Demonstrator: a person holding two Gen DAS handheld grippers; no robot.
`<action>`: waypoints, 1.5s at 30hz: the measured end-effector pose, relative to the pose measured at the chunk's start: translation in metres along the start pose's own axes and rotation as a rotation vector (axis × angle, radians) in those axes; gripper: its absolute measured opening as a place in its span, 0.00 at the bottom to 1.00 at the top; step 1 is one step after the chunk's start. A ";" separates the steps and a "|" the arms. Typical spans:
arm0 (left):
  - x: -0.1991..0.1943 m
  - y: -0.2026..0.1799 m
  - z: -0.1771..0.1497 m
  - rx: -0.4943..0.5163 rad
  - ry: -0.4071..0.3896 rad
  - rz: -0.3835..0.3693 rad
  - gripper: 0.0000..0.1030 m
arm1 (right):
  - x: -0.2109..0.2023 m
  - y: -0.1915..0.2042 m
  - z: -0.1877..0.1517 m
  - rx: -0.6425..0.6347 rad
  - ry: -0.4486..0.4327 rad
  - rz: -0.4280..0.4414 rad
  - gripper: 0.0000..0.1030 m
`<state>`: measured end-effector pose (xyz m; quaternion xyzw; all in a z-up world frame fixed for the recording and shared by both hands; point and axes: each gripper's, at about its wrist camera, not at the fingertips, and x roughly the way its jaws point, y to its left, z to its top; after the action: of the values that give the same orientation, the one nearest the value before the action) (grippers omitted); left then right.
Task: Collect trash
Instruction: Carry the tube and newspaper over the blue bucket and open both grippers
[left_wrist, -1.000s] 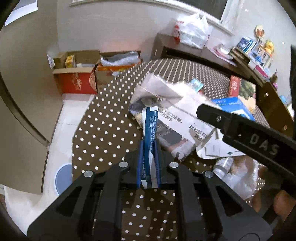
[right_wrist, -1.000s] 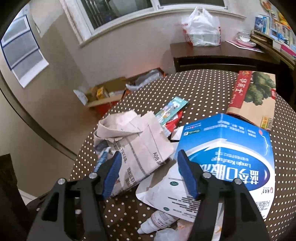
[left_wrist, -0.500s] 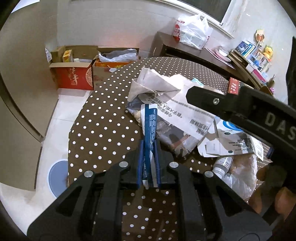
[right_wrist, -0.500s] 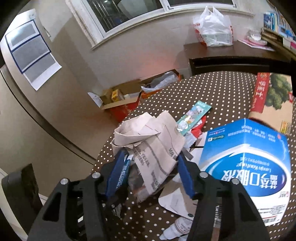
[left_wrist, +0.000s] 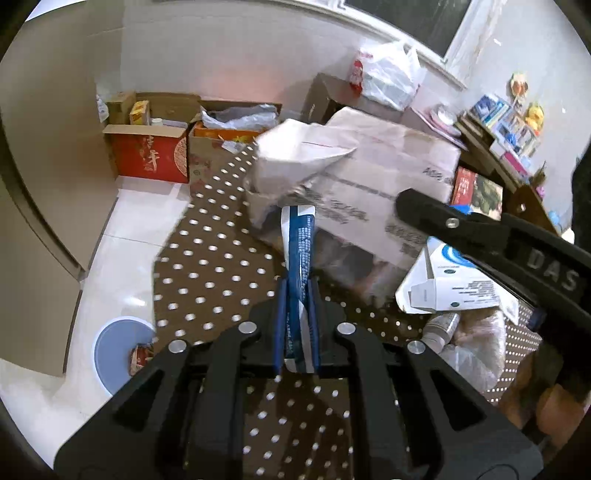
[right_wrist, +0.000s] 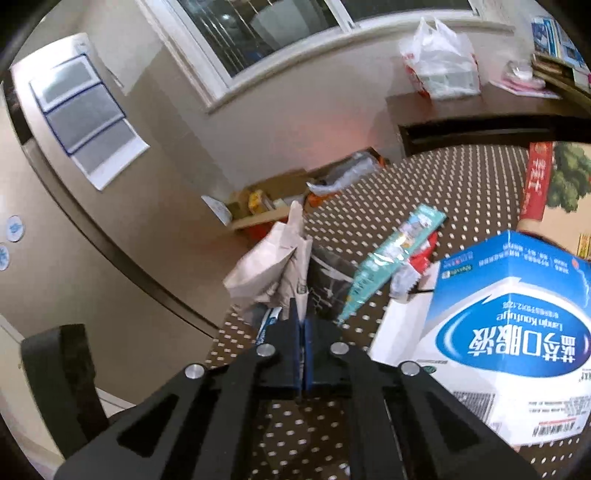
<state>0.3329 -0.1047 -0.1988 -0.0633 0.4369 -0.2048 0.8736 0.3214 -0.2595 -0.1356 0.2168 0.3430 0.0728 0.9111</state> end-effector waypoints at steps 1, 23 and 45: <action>-0.006 0.002 0.000 -0.007 -0.013 0.000 0.11 | -0.005 0.004 0.000 -0.007 -0.012 0.009 0.03; -0.161 0.127 -0.058 -0.198 -0.190 0.142 0.11 | 0.000 0.154 -0.043 -0.190 0.015 0.162 0.02; -0.119 0.283 -0.101 -0.442 -0.034 0.324 0.11 | 0.159 0.232 -0.145 -0.341 0.238 0.118 0.46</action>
<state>0.2754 0.2084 -0.2546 -0.1852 0.4608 0.0391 0.8671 0.3501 0.0431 -0.2237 0.0691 0.4175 0.2078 0.8819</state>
